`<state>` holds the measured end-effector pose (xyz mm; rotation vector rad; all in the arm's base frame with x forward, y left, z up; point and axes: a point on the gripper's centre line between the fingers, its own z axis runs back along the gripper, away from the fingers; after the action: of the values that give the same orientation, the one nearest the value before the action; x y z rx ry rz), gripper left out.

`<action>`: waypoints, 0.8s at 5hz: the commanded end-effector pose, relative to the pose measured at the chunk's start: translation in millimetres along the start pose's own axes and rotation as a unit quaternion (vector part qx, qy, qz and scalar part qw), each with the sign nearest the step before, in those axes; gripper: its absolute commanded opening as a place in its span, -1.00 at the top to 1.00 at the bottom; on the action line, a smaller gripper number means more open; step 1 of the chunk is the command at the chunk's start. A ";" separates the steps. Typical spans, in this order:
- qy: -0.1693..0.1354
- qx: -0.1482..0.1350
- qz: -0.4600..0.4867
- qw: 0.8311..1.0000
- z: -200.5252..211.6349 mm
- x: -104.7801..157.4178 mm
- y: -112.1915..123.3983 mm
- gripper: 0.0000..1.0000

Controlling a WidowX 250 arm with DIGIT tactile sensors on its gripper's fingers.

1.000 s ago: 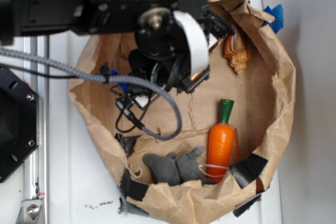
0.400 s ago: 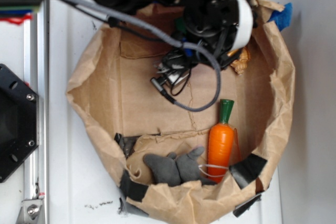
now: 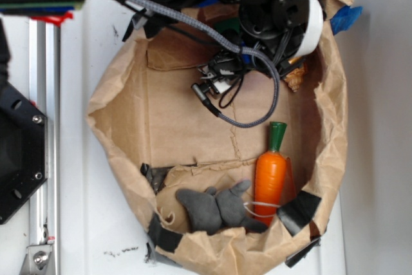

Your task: Grab the green block.

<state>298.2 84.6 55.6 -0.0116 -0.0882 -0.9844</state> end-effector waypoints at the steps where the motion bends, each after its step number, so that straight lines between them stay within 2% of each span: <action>1: 0.017 0.016 0.007 1.000 5.2 -6.9 -1.5 -1.00; 4: 0.066 0.001 -0.005 0.998 -16.3 4.2 -1.4 -1.00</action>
<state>291.3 85.8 27.5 0.0120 0.0710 -0.9910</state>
